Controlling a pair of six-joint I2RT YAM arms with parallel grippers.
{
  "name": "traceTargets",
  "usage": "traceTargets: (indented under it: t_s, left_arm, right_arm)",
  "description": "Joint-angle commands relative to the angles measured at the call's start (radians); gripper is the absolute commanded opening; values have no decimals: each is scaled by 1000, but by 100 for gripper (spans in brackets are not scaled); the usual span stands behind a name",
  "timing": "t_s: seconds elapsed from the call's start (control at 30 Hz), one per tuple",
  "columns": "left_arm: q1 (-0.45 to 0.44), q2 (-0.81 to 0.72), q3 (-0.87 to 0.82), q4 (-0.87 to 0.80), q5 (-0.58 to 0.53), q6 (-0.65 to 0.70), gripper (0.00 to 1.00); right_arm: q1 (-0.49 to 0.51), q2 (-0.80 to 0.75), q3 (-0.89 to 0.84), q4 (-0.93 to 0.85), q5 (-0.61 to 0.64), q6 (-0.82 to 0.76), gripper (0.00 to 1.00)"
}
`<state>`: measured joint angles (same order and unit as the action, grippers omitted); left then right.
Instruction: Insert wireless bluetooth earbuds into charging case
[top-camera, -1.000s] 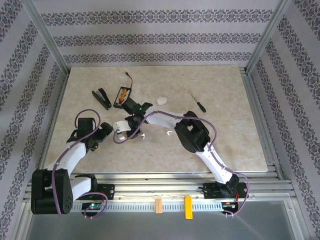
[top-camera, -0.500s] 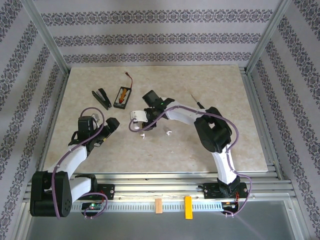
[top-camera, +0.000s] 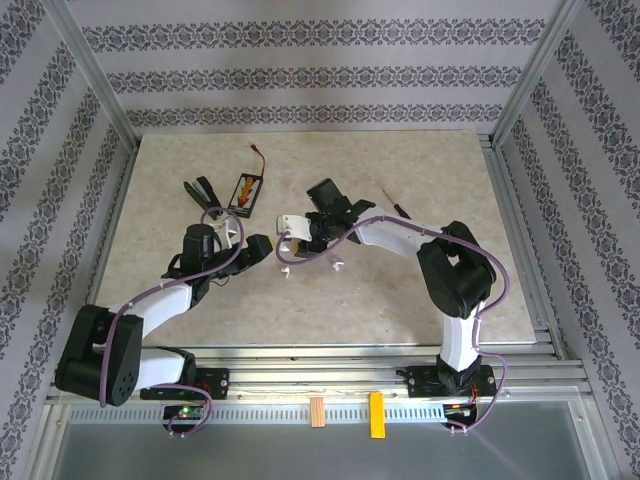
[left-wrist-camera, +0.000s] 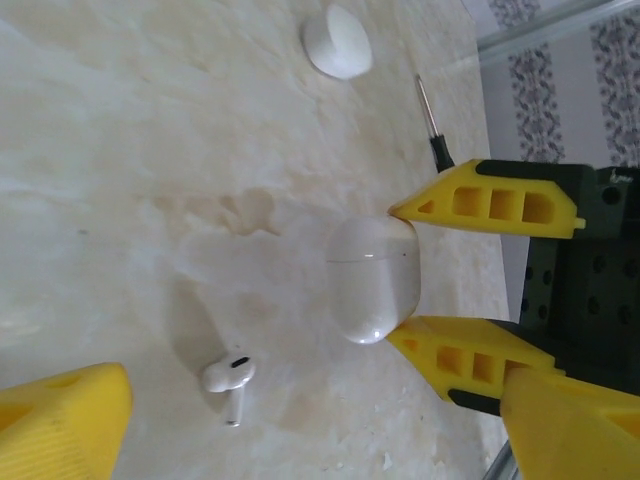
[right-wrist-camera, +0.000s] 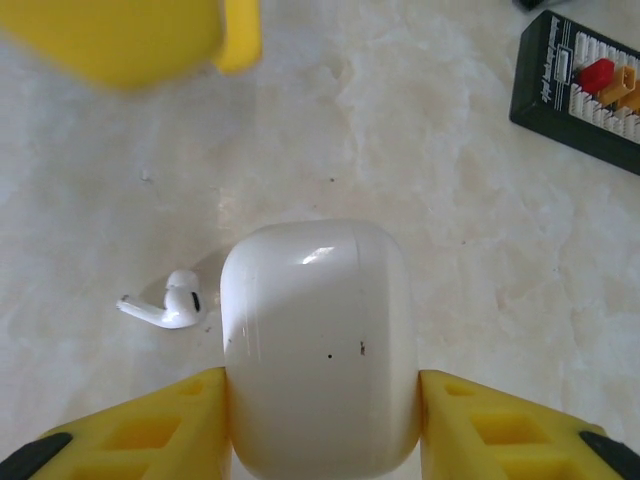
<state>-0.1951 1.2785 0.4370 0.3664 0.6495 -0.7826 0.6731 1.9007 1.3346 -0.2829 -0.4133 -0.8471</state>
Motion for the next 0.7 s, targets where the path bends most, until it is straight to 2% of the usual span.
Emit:
traceTargets:
  t_s: [0.0, 0.17, 0.3, 0.4, 0.5, 0.57, 0.67]
  left_arm:
    - [-45, 32, 31, 140, 17, -26, 87]
    - [-73, 84, 35, 253, 28, -67, 67]
    - [-89, 113, 39, 296, 33, -85, 61]
    - [-90, 126, 39, 327, 41, -99, 48]
    - [-90, 136, 45, 342, 63, -105, 39]
    - [-92, 140, 42, 359, 76, -108, 28]
    - [-93, 134, 30, 376, 84, -103, 20]
  right_arm:
    - [-12, -68, -29, 51, -84, 35, 44]
    - [-12, -93, -50, 67, -138, 47, 45]
    - [-12, -99, -57, 81, -165, 59, 44]
    - [-13, -103, -60, 85, -180, 62, 45]
    - [-15, -99, -57, 85, -172, 59, 45]
    - [-17, -97, -55, 86, -166, 61, 45]
    - [-19, -98, -55, 85, -163, 65, 45]
